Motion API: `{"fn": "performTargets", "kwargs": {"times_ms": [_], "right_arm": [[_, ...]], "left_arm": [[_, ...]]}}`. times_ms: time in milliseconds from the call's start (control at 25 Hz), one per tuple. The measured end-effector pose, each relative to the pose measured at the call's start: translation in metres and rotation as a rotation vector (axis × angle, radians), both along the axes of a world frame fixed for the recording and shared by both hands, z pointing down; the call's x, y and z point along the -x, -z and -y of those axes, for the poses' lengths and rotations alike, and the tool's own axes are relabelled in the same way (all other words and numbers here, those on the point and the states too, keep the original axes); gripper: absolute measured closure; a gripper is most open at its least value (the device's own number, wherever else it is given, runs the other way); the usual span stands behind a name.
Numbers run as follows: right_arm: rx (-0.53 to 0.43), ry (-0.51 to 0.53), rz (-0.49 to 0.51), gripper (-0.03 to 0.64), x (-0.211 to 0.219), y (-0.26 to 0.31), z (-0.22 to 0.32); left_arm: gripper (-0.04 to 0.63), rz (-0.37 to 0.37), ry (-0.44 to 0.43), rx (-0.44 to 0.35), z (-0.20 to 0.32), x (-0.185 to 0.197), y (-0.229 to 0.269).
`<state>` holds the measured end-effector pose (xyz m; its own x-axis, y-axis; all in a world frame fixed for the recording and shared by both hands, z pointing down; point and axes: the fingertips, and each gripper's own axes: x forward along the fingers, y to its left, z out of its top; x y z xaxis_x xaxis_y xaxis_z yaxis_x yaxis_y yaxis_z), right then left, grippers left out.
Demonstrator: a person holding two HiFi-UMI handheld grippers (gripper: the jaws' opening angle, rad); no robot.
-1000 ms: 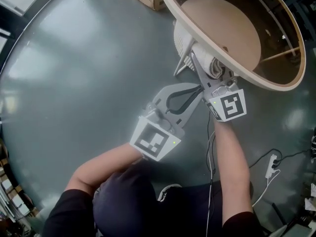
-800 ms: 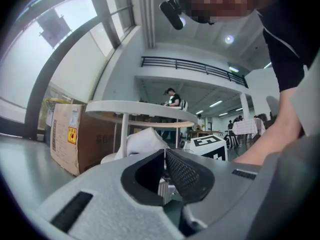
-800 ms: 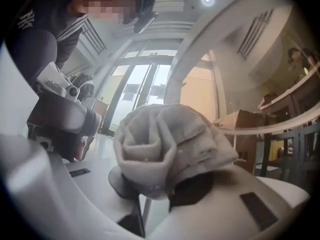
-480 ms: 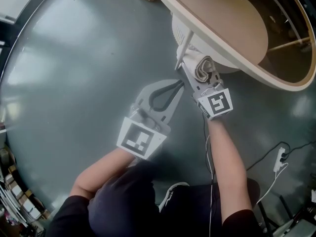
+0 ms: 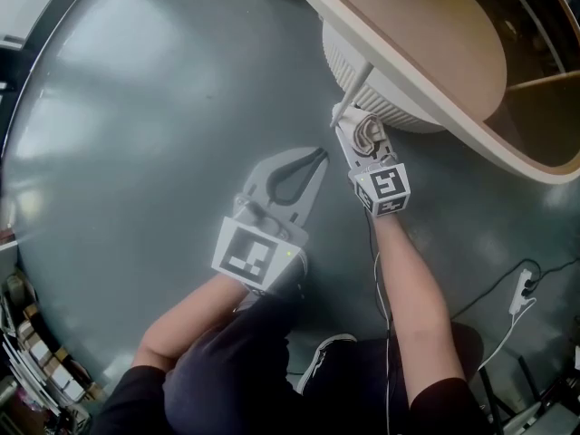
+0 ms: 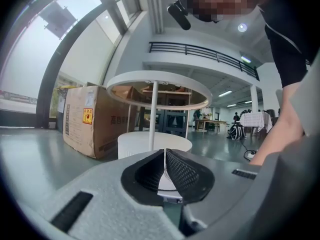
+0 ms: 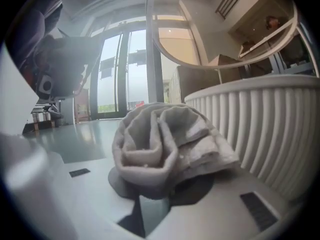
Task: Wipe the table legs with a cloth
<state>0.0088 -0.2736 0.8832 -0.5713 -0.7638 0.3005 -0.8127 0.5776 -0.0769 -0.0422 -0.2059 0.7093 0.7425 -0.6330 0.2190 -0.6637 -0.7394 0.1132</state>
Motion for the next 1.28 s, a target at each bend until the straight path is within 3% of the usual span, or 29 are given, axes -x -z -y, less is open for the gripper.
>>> {"fn": "performTargets", "kwargs": {"times_ms": [240,360,440,640,800,1040,1280], "right_arm": [[0.176,-0.025,-0.095,0.531,0.002,-0.049,-0.007],[0.206,-0.024,-0.122,0.531,-0.007,-0.036,-0.014],[0.139,-0.048,-0.079,0.531,-0.012,0.008,-0.018],[-0.180,-0.099,0.086,0.531,-0.013,0.175,-0.023],[-0.434,-0.093,0.138,0.531,0.004,0.279,-0.031],[-0.412,-0.071,0.138,0.531,0.011,0.271,-0.017],[-0.327,-0.072,0.106,0.531,0.013,0.214,-0.013]], "left_arm": [[0.586,-0.025,0.006,-0.019,-0.002,0.004,0.008],[0.586,-0.023,0.035,-0.013,-0.001,0.012,0.010],[0.586,-0.023,0.065,-0.013,0.001,0.017,0.010],[0.586,-0.022,0.122,-0.042,0.011,0.026,0.021],[0.586,-0.016,0.139,-0.131,0.020,0.030,0.046],[0.586,-0.023,0.130,-0.155,0.019,0.029,0.055],[0.586,0.005,0.102,-0.144,0.018,0.023,0.039]]}}
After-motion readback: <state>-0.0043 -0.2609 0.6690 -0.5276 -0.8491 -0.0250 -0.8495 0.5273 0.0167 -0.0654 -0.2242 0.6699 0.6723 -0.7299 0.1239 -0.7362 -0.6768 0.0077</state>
